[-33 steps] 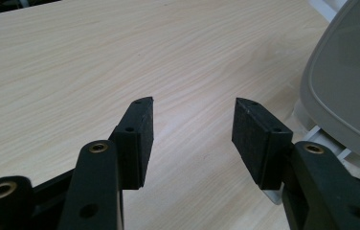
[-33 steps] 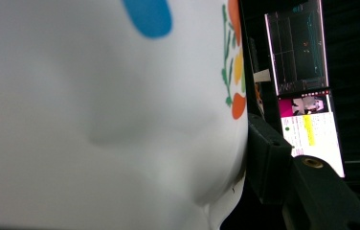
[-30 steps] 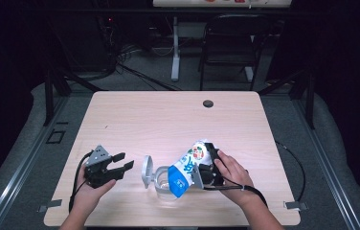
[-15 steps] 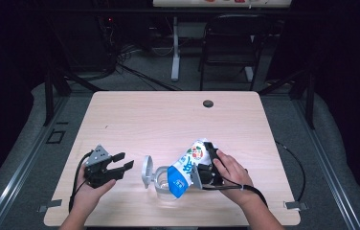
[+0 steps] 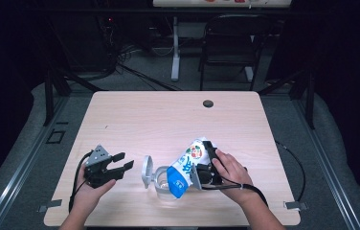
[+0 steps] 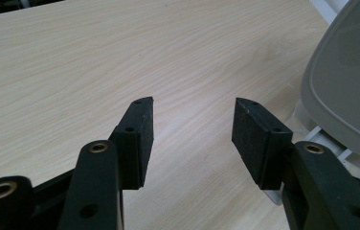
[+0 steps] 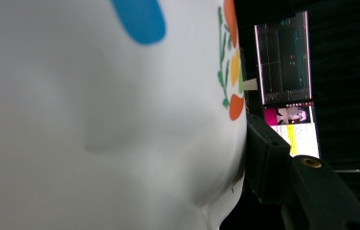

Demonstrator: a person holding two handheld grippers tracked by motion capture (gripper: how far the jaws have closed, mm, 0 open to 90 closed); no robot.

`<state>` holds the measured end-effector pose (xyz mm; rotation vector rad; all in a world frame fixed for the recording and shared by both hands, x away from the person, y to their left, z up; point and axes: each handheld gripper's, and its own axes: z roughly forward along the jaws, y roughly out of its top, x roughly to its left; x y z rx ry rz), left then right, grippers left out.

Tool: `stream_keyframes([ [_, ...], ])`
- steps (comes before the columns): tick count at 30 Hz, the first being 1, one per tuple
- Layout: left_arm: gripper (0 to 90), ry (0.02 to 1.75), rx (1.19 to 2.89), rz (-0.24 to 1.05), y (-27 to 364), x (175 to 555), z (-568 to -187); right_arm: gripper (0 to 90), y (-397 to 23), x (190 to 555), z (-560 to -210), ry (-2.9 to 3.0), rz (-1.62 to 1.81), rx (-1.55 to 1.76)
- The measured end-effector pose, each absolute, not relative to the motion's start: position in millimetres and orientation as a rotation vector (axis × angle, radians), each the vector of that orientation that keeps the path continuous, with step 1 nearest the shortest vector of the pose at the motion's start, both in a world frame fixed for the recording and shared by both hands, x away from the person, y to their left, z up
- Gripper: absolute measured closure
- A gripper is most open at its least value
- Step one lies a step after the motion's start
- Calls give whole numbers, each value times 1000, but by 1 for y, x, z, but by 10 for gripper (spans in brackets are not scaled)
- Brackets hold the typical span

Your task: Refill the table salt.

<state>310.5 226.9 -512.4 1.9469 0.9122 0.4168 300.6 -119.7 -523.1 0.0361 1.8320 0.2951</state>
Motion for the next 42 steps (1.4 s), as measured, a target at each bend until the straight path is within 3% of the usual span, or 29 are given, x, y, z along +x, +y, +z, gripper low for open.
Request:
stream_keyframes([
  [42, 502, 912, 1949, 415, 227, 311, -513, 534, -116, 299, -518, 1798, 254, -21],
])
